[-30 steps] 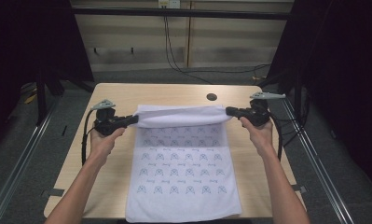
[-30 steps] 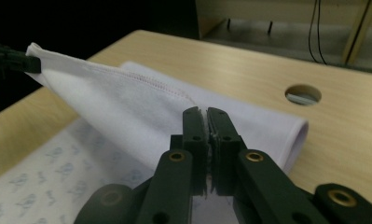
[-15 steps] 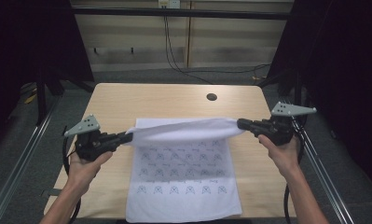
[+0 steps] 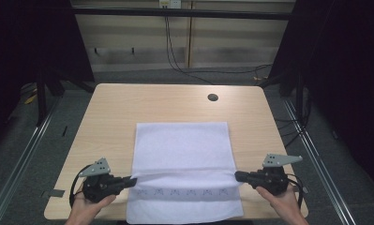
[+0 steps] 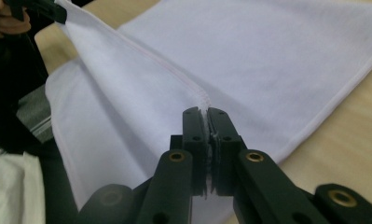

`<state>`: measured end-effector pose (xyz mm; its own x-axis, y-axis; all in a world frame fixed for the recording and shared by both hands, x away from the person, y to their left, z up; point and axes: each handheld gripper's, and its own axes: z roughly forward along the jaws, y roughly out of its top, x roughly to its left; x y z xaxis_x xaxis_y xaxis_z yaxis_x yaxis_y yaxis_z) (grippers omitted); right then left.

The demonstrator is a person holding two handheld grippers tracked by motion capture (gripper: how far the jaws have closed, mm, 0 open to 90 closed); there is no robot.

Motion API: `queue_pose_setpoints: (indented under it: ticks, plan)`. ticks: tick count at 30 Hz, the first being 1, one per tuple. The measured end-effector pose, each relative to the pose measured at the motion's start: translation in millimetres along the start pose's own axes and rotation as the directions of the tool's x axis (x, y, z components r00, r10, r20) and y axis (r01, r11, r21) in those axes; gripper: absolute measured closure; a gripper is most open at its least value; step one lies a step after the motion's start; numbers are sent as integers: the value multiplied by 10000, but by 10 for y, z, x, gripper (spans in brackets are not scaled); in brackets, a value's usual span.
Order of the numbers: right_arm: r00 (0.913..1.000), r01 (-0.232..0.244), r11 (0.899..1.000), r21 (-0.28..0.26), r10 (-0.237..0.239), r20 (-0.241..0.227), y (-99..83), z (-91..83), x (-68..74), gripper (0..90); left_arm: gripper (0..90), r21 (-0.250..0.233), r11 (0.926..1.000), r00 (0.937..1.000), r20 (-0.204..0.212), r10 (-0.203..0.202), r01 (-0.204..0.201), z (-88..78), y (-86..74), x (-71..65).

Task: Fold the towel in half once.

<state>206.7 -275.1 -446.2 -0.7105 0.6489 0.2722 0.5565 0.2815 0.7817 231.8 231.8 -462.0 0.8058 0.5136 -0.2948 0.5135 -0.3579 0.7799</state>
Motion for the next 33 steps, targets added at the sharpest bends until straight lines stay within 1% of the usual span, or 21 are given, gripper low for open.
queue_pose_setpoints:
  ticks: [1,2,3,4,6,8,9,10,11,12,13,15,17,18,19,22,26,28,30,31,33]
  plan:
    - [9998,125,9998,147,-123,-174,-33,-21,25,871,854,179,9997,9996,215,-198,194,27,-53,-3]
    - [9996,201,9993,306,-195,-187,-54,-43,56,869,851,431,9988,9993,292,-251,238,60,-83,-8]
    - [9992,257,9985,476,-243,-307,-69,-55,71,866,843,1006,9948,9995,279,-178,149,118,-120,-35]
    - [9987,288,9971,704,-256,-448,-101,-63,101,860,828,1231,9924,9998,193,8,-31,146,-138,-76]
    - [9967,342,9952,922,-271,-769,-176,-49,133,833,814,1455,9888,9989,394,262,-317,150,-141,-118]
    - [9948,405,9901,1344,-273,-983,-262,-20,172,808,777,1385,9900,9982,570,194,-271,135,-155,-135]
    - [9936,438,9895,1380,-287,-1091,-302,-14,195,807,775,1400,9898,9981,590,195,-276,136,-162,-145]
    - [9924,444,9902,1321,-284,-1200,-321,-14,209,803,765,1423,9885,9974,573,443,-520,124,-166,-176]
    - [9914,374,9892,1415,-189,-1294,-345,-11,236,784,748,1381,9886,9958,765,497,-599,107,-163,-202]
    - [9923,516,9860,1586,-327,-1195,-365,-16,264,781,745,1311,9896,9940,999,455,-585,95,-166,-219]
    - [9922,480,9855,1625,-284,-1211,-391,-39,284,775,735,1269,9901,9928,1104,462,-602,81,-176,-241]
    - [9905,455,9881,1471,-255,-1350,-411,-99,307,742,704,1094,9901,9900,1195,750,-882,36,-187,-275]
    - [9900,410,9893,1401,-213,-1392,-424,-159,328,731,690,1199,9890,9895,1257,718,-870,-18,-193,-292]
    - [9903,389,9875,1527,-176,-1380,-441,-185,351,713,672,1158,9883,9874,1345,830,-989,-58,-201,-298]
    - [9899,443,9852,1657,-209,-1403,-464,-205,373,692,666,1065,9900,9869,1418,769,-925,-112,-213,-291]
    - [9898,467,9894,1376,-272,-1401,-476,-270,434,700,647,587,9964,9889,1387,527,-613,-224,-224,-258]
    - [9956,520,9958,750,-458,-821,-372,-213,371,703,576,377,9982,9964,724,448,-477,-233,-104,-112]
    - [9980,412,9975,572,-384,-500,-285,-120,278,697,565,102,9999,9991,417,50,-54,-159,-6,10]
    - [9986,465,9972,580,-450,-279,-191,1,166,685,567,146,9999,9996,285,-18,14,-16,96,129]
    - [9988,484,9969,624,-482,-39,-143,66,105,668,569,259,9997,10000,65,9,-11,65,149,195]
    - [9994,350,9979,545,-350,-5,-47,192,-24,637,569,264,9996,9996,-240,-125,132,224,251,328]
